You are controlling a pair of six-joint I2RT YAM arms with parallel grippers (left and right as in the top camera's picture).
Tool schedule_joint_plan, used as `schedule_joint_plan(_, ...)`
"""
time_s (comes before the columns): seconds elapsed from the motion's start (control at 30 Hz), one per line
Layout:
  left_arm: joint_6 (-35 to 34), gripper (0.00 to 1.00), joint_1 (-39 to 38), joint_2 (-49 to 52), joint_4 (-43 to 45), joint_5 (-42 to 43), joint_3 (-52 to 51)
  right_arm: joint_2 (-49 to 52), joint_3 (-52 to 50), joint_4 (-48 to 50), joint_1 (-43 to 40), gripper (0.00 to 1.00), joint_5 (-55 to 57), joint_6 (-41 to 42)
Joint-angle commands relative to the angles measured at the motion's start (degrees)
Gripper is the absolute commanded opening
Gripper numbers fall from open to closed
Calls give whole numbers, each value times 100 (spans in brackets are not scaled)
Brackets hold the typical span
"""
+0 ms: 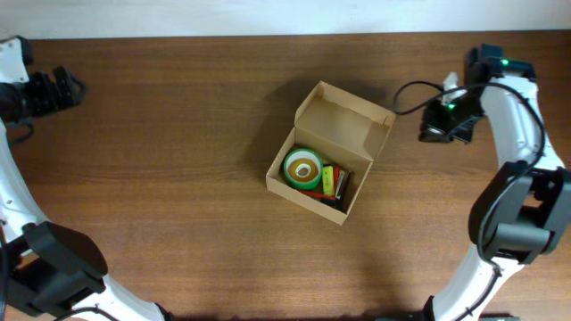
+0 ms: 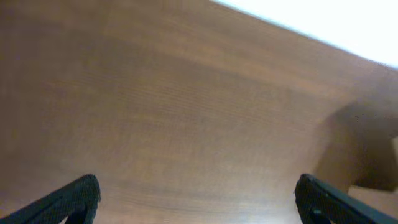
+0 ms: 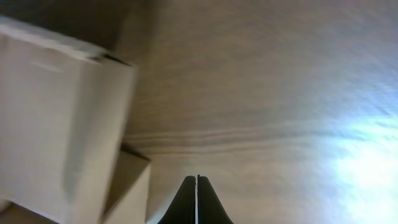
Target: Pack container
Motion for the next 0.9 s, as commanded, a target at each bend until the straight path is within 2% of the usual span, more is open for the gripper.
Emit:
schedule_joint_plan(0.0, -341, 100, -20, -15, 184, 444, -22, 199, -4, 175, 269, 4, -219, -22)
schedule_joint_plan(0.3, -372, 100, -83, -15, 278, 402, -22, 737, -4, 946, 649, 4, -741, 221)
schedule_joint_plan(0.5, -372, 100, -83, -15, 269, 402, -22, 883, -2, 1703, 946, 4, -1646, 116)
schedule_joint_plan(0.73, -372, 100, -94, -15, 260, 400, -22, 883, -2, 2280, 1357, 4, -1725, 181)
schedule_joint_plan(0.87, -372, 100, -238, 46, 151, 402, -22, 883, 46, 2380, 1329, 4, -1591, 184)
